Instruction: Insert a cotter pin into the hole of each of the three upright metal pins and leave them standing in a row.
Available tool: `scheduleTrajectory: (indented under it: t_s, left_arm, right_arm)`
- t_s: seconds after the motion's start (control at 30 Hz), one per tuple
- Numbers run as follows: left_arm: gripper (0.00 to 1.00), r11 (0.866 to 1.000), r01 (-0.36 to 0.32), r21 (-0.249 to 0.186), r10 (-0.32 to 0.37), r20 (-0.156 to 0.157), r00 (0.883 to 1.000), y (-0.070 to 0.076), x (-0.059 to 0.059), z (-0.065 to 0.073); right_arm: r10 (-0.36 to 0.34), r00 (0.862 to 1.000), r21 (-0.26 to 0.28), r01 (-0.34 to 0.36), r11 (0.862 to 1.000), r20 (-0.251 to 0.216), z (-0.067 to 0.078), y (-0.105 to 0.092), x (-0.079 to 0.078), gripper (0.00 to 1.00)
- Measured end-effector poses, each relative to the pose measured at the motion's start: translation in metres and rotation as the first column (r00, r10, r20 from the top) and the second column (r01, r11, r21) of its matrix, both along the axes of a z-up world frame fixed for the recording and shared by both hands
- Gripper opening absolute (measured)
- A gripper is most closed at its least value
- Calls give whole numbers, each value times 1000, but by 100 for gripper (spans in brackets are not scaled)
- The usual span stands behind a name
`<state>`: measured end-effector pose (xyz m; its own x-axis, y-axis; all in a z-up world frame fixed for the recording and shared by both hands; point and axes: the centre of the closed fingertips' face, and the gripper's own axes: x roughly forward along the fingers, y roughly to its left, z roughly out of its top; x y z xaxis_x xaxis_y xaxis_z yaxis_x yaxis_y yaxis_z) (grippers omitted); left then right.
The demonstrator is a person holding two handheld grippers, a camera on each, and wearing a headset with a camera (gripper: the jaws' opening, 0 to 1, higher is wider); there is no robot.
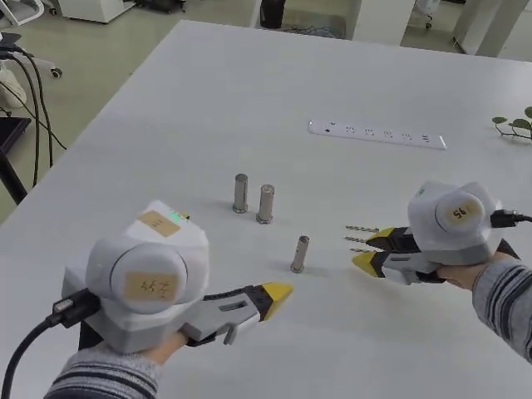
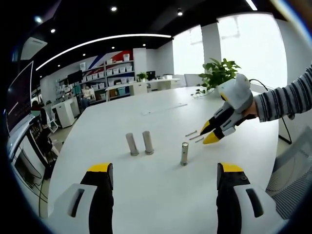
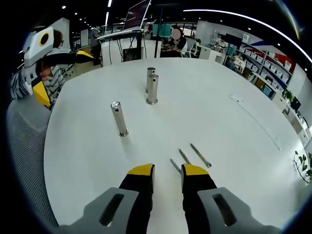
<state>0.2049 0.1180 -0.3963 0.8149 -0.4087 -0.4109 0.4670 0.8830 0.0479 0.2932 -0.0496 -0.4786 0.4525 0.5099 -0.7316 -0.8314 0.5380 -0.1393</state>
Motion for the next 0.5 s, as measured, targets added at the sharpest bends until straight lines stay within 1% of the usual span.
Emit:
scheduleTrajectory:
  t_s: [0.13,0.23,0.33,0.4,0.5]
  left_arm:
    - [86,1000,1,-2,-1,-1,1000,0,0,0]
    - [86,1000,2,-3,-2,-2,1000,0,0,0]
    - [85,1000,1,-2,-1,-6,1000,0,0,-1]
    - [85,1000,0,-3,0,-6,1000,0,0,-1]
    - [84,1000,1,-5,-1,-8,1000,0,0,-1]
  right_arm:
    - [-23,999,-35,22,999,-22,-3,-9,8,16]
    - [-34,999,-42,32,999,-38,-4,-12,10,14]
    - [-43,996,-39,41,998,-75,-5,-11,8,12]
    - [-32,996,-43,29,999,-83,-6,-11,6,11]
    - [-26,995,-64,20,998,-98,-9,-12,4,9]
